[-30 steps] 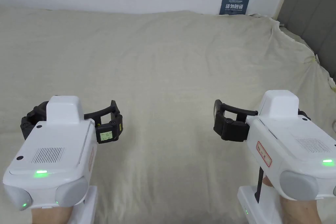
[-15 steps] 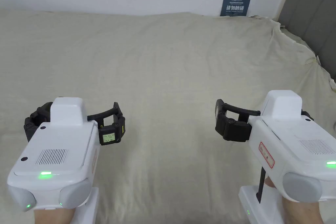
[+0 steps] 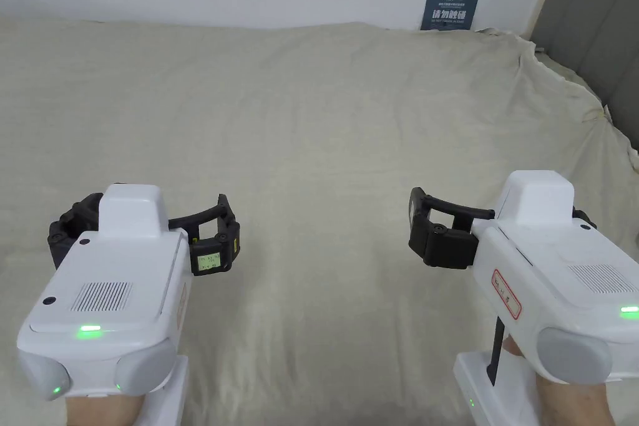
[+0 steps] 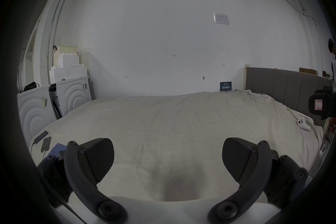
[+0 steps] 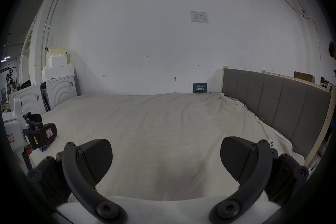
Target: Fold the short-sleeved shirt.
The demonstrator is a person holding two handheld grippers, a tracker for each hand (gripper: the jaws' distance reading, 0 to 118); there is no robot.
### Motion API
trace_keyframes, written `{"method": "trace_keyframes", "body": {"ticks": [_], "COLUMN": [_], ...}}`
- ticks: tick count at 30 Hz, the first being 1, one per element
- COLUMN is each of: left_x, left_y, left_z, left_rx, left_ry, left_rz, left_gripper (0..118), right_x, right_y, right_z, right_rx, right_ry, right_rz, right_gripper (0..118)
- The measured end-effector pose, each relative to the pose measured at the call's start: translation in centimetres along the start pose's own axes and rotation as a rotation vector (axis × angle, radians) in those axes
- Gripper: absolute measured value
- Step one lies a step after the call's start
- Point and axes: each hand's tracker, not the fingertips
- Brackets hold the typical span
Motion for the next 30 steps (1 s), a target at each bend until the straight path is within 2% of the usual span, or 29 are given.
{"method": "trace_keyframes", "body": {"ticks": [30], "left_x": [0.33], "left_y": [0.2], "left_z": [0.12], "left_rx": [0.0], "left_ry": [-0.004], "left_rz": [-0.002], "left_gripper": [118], "right_x": [0.29], "right_y": [0.07], "right_z": [0.2], "right_rx": [0.0], "right_ry": [-0.003], "right_rz": [0.0], "right_gripper": [118]}}
